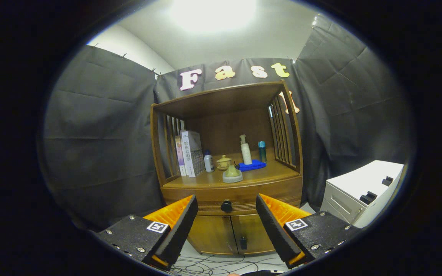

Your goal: Pull open the drawer, take out the items inside it, and place them on the countertop above the cabinet.

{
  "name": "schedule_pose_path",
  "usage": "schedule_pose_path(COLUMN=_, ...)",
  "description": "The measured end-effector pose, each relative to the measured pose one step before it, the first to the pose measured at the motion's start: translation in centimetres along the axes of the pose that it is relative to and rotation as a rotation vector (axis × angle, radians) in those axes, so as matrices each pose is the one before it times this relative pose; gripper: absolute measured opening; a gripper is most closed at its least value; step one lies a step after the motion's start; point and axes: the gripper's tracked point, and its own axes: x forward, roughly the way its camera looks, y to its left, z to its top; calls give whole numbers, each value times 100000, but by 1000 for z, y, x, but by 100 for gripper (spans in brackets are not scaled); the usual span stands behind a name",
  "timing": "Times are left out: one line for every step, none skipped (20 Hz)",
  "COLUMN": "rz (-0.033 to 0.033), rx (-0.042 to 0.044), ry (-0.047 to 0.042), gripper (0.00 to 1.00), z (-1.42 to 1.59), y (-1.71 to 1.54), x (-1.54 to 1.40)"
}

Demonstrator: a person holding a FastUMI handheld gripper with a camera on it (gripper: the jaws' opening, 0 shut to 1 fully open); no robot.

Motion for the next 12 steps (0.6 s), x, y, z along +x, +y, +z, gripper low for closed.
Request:
schedule_pose_path(rz=-634, rx=-749, ry=214, gripper=95, z=-224, y=-155, x=92)
schedule_pose_path(rz=-558, rx=-842, ry=353, gripper=95, z=-109, y=-187, x=92)
schedule_pose_path(rz=-298, rx=-617, ry=180, gripper=95, z=-215, y=33, x=-30)
schedule_pose_path(rz=-239, rx=-420, ry=-117, gripper=95, z=-43, y=-16, x=-5)
schedule_pose_path(rz=-77, rx=-161, ry=-111, gripper=95, z=26, y=-5, x=-141)
schedule_pose_path(rz=201, rx=-35, ry=-331, gripper=95, z=-2, y=104, x=2)
schedule_pose_path(rz=77, rx=-160, ry=-451, gripper=95, z=127, y=15, x=47)
schedule_pose_path(rz=-129, rx=-228, ry=-759, gripper=95, z=93, y=-37, x=49)
schedule_pose_path(rz=-79, rx=-236, ry=-187, gripper=95, z=81, y=-28, x=-12)
schedule_pose_path(rz=30, rx=-113, ry=-36, gripper=95, z=-64, y=57, x=-33)
schedule_pose_path(rz=-40, rx=-48, ry=-63, gripper=95, z=40, y=-22, x=11)
schedule_pose_path(rz=-155, rx=-96, ry=-245, gripper=95, z=-1, y=-39, x=-53)
